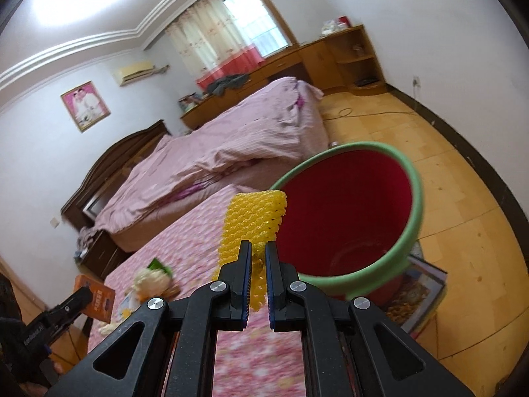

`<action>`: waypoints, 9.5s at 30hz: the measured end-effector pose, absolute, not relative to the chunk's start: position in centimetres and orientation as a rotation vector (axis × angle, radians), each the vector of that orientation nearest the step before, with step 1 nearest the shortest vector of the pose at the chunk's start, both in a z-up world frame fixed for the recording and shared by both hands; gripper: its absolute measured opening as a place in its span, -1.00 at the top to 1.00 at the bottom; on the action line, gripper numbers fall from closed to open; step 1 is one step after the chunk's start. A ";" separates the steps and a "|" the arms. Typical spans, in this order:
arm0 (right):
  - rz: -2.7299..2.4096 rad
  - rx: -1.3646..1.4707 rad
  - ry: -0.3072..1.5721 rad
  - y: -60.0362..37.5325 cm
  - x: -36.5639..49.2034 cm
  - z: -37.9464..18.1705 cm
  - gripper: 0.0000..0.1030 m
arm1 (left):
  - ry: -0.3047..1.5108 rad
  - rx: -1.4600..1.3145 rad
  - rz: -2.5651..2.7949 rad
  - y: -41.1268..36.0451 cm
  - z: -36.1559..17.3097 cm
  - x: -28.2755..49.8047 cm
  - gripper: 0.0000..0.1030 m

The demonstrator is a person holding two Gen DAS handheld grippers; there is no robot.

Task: Collect trash
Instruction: 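Carry both items to the red bucket and open both tools to drop them, then move both open tools back over the bed items, then grasp the crumpled white plastic with the left tool while the right tool grasps the orange mesh bag, then carry both items to the red bucket and open both tools to drop them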

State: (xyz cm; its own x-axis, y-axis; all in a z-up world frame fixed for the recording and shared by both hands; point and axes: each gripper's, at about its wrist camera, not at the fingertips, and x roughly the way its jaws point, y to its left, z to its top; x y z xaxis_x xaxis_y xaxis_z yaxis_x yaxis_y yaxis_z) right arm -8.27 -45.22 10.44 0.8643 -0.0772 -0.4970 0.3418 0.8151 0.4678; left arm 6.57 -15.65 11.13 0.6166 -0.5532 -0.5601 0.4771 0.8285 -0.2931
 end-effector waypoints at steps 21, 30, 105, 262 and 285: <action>-0.373 0.582 0.563 -54.5 -6.6 6.0 0.80 | 0.815 0.020 -0.806 -34.6 7.0 10.1 0.06; -0.366 0.614 0.570 -55.2 -5.7 4.7 0.70 | 0.808 0.077 -0.810 -36.7 6.2 10.6 -0.19; -0.075 0.475 0.800 -34.6 -2.6 4.4 0.12 | 0.880 -0.318 -0.115 -0.4 0.3 13.7 0.13; -0.147 0.366 0.647 -43.9 -7.4 7.3 0.70 | 0.885 -0.058 -0.698 -22.9 6.6 7.0 0.61; -0.273 0.562 0.669 -54.1 -5.6 5.4 0.27 | 0.944 0.054 -0.765 -36.6 4.7 10.9 0.07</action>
